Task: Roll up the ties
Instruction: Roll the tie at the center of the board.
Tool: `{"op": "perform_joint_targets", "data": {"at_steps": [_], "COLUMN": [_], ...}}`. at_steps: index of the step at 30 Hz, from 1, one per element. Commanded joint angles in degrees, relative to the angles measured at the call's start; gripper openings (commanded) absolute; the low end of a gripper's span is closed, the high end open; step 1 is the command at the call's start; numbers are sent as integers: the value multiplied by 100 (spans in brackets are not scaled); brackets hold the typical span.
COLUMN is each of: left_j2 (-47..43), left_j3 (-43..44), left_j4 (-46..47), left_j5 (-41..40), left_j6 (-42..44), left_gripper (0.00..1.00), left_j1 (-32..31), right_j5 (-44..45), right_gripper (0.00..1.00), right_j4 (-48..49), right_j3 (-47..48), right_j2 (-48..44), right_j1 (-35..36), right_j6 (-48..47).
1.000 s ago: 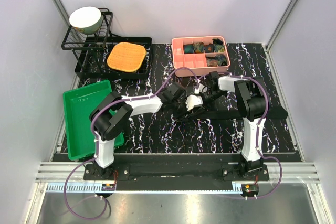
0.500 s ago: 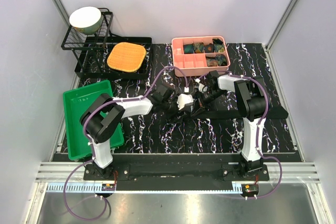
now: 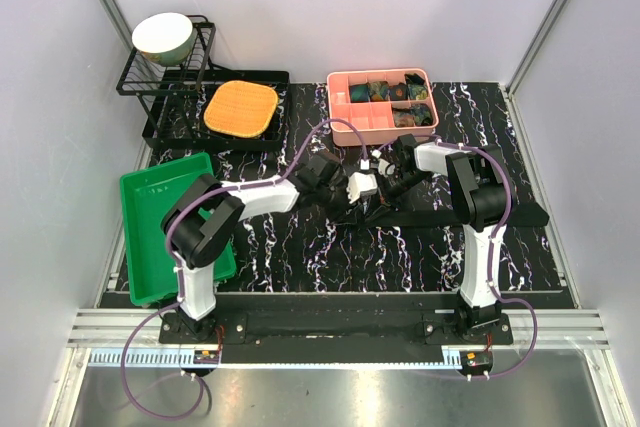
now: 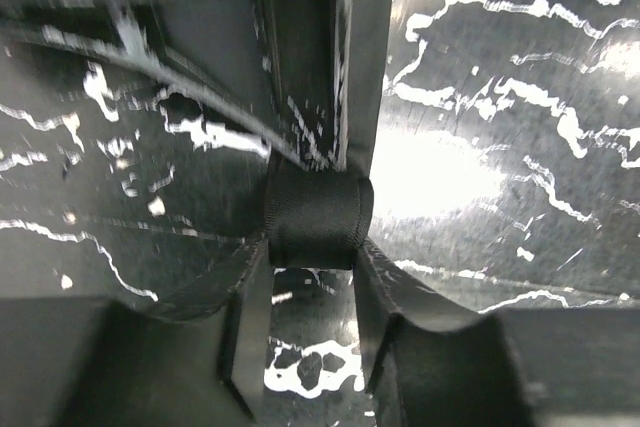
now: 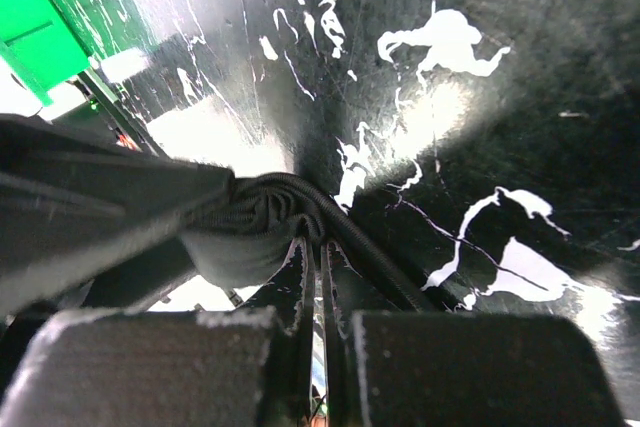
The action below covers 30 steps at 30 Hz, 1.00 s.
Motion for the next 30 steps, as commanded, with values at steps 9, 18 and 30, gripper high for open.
{"op": "perform_joint_targets", "data": {"at_steps": [9, 18, 30], "left_j2": [502, 547, 265], "left_j3": [690, 463, 320], "left_j4": [-12, -109, -346], "left_j5": [482, 614, -63], "left_j6": [-65, -232, 154], "left_gripper": [32, 42, 64], "left_j1": [-327, -169, -37], "right_j5": [1233, 1277, 1304], "right_gripper": [0, 0, 0], "right_j4": [181, 163, 172], "right_j3": [-91, -64, -91], "right_j2": [246, 264, 264], "right_j1": [111, 102, 111], "right_j6": [-210, -166, -166]}}
